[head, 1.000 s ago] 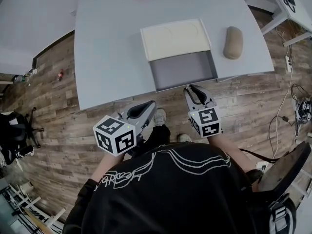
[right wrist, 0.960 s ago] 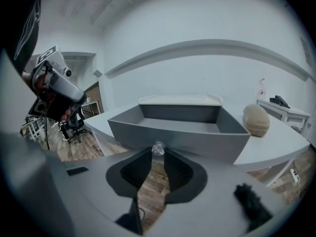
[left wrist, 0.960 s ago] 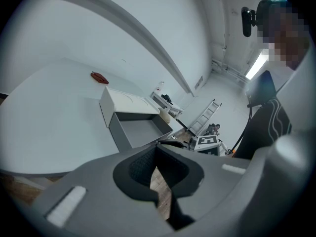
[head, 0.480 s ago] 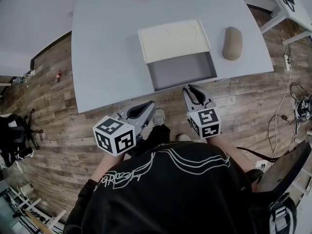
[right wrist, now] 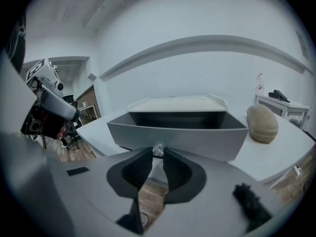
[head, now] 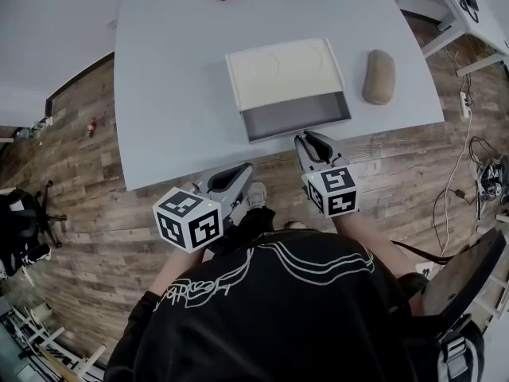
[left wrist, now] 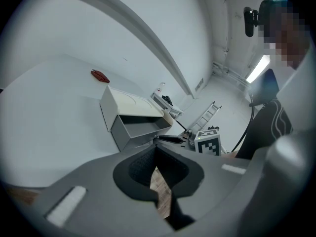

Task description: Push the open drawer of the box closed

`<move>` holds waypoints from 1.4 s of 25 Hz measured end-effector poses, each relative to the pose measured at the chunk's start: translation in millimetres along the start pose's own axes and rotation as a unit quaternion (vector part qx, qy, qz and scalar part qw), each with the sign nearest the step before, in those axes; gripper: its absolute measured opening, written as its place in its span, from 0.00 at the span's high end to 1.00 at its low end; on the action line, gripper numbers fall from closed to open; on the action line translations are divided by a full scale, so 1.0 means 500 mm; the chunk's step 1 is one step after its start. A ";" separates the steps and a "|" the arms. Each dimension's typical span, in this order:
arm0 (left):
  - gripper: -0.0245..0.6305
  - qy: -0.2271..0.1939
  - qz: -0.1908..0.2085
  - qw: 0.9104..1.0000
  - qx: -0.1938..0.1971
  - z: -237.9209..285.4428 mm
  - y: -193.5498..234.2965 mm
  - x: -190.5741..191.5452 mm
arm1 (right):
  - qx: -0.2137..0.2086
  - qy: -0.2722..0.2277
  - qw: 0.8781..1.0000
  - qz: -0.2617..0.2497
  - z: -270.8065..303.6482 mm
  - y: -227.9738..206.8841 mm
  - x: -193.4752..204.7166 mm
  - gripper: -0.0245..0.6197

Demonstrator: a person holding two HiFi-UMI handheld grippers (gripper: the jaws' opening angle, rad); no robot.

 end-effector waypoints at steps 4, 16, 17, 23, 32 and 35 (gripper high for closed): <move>0.95 -0.003 -0.002 1.000 0.002 0.002 0.010 -0.009 | 0.003 0.005 1.000 0.006 0.025 -0.008 -0.011 0.85; 0.95 -0.009 -0.005 1.000 -0.003 -0.010 0.048 -0.044 | 0.015 0.034 0.999 0.022 0.090 -0.035 -0.047 0.85; 0.95 -0.009 -0.005 1.000 -0.003 -0.011 0.049 -0.046 | 0.016 0.037 0.999 0.024 0.094 -0.037 -0.049 0.85; 0.95 -0.011 -0.006 1.000 -0.005 -0.013 0.059 -0.054 | 0.020 0.051 0.998 0.027 0.113 -0.047 -0.057 0.85; 0.95 -0.016 -0.006 1.000 -0.005 -0.011 0.068 -0.069 | 0.017 0.063 0.998 0.022 0.119 -0.047 -0.057 0.85; 0.95 -0.018 0.000 1.000 -0.002 -0.009 0.050 -0.066 | 0.015 0.070 0.997 0.009 0.102 -0.046 -0.051 0.85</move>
Point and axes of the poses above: the fingertips, and each gripper's own axes: z forward along the fingers, y to its left, x out of its underside, the point moved 1 cm from there along -z, backward along the fingers, and after that the axes turned 7 degrees about -y, right-handed, at the moved point
